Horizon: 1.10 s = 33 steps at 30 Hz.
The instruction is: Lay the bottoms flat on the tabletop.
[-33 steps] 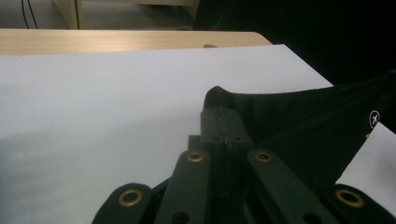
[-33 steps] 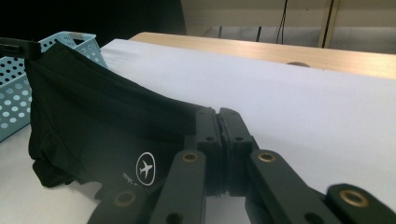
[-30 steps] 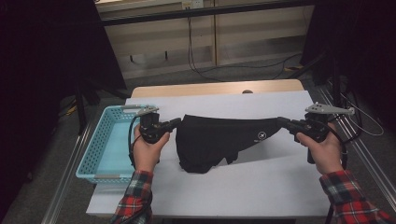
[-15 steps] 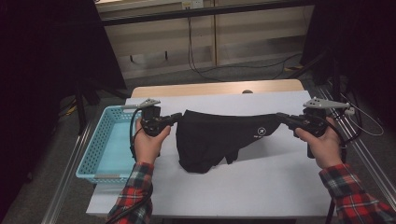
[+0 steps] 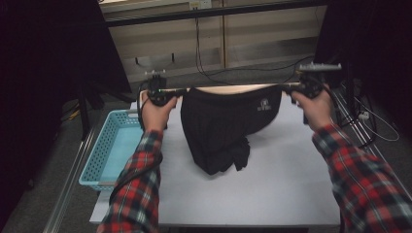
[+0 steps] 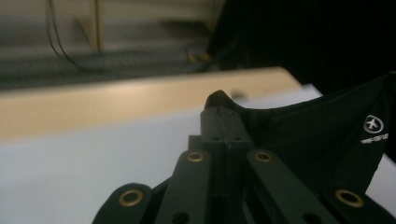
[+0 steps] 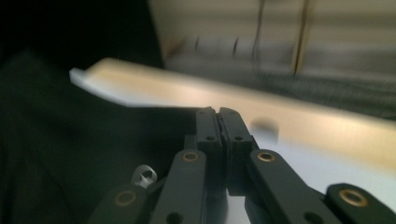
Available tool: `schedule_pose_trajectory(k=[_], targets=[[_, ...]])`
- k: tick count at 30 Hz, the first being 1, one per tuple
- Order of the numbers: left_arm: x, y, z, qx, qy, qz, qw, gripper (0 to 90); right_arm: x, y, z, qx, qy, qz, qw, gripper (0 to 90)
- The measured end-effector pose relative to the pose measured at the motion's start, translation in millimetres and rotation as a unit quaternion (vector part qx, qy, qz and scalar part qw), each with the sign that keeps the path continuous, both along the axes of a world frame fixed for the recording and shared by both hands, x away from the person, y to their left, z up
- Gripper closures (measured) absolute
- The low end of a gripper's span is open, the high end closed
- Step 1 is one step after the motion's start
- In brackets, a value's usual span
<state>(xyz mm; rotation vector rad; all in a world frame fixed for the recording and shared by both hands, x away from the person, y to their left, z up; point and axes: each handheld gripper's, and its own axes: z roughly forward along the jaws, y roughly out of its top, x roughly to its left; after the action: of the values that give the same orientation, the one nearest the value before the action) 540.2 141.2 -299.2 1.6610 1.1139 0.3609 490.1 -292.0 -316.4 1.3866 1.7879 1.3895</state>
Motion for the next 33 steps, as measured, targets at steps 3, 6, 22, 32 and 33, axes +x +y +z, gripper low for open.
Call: schedule_pose_trajectory(k=[3,6,22,32,33], targets=[[9.4,-1.5,0.4,-0.003,-0.003,0.029,0.9996,54.0,20.4,6.6,13.9,0.0,-0.022,-0.057,0.9981,45.8],[4.4,-7.6,-16.0,0.043,0.011,0.003,0.999,38.4,14.6,9.7,10.5,-0.04,-0.008,-0.048,0.998,47.5],[-101.8,-17.8,-104.7,0.103,0.041,-0.087,0.9901,17.6,-128.5,36.9,-107.9,-0.094,0.066,0.061,0.9915,25.6],[-127.0,-22.3,-114.4,0.105,0.023,-0.106,0.9885,15.4,-143.9,59.0,-121.0,-0.086,0.069,0.087,0.99,26.9],[-129.0,-21.9,-113.9,0.113,0.02,-0.108,0.9874,15.2,-143.6,61.4,-122.6,-0.085,0.073,0.092,0.9894,27.7]])
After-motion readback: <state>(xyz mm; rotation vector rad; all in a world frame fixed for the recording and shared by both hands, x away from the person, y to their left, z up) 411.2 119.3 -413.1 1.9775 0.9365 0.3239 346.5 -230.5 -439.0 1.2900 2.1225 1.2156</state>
